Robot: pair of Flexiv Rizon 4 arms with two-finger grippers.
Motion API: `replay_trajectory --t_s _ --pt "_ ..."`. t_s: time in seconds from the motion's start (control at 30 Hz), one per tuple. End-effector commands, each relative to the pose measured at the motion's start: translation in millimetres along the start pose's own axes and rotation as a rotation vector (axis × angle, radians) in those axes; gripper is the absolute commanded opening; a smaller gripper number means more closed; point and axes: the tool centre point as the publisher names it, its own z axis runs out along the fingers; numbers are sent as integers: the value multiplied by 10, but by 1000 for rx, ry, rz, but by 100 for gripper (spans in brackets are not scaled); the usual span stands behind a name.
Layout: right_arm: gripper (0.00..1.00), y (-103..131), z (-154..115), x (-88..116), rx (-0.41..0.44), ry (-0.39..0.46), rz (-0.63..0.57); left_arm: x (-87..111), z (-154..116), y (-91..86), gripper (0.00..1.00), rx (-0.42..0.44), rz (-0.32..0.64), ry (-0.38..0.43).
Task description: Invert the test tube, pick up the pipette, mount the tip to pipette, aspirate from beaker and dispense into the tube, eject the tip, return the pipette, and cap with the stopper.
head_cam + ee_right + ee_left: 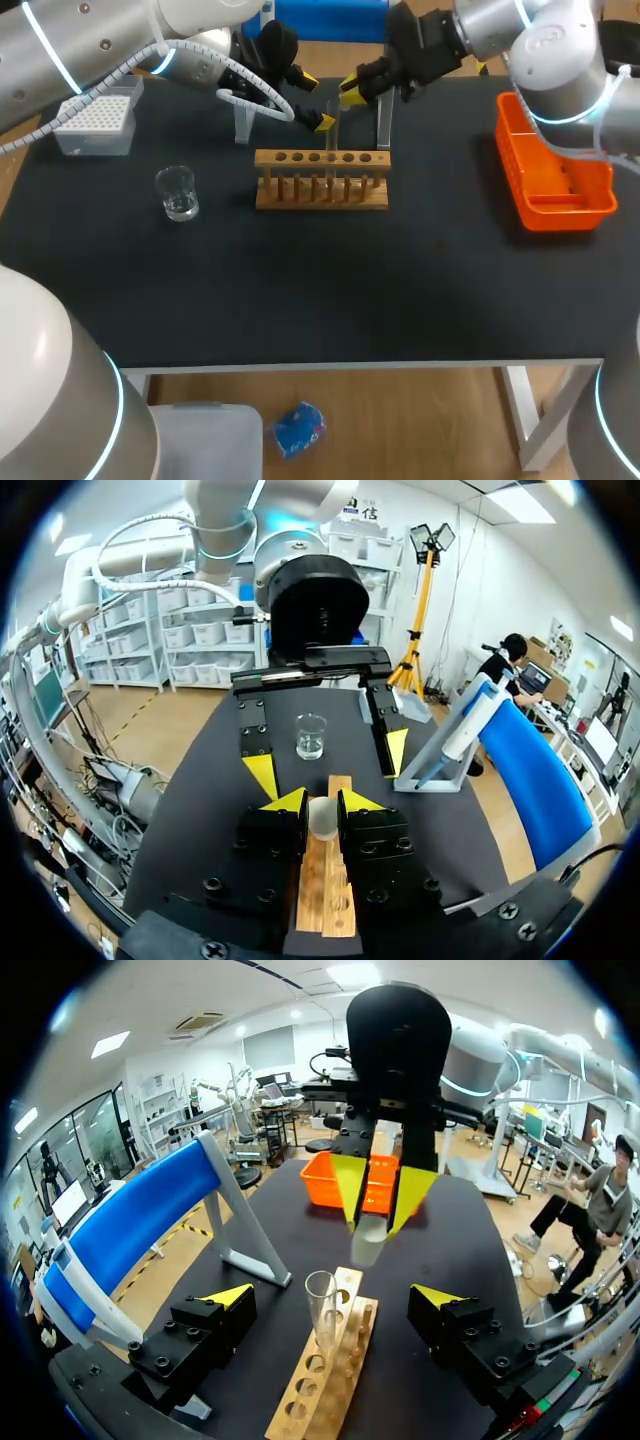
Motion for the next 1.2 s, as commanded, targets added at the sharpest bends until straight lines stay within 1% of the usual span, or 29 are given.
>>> replay_trajectory --t_s 0.03,0.5,1.2 --pt "0 12 54 -53 7 12 1 -43 -5 7 100 2 2 15" --pt "0 -60 188 -95 10 36 22 -43 -5 7 100 2 2 15" --pt "0 22 129 -197 4 30 17 -43 -5 7 100 2 2 15"
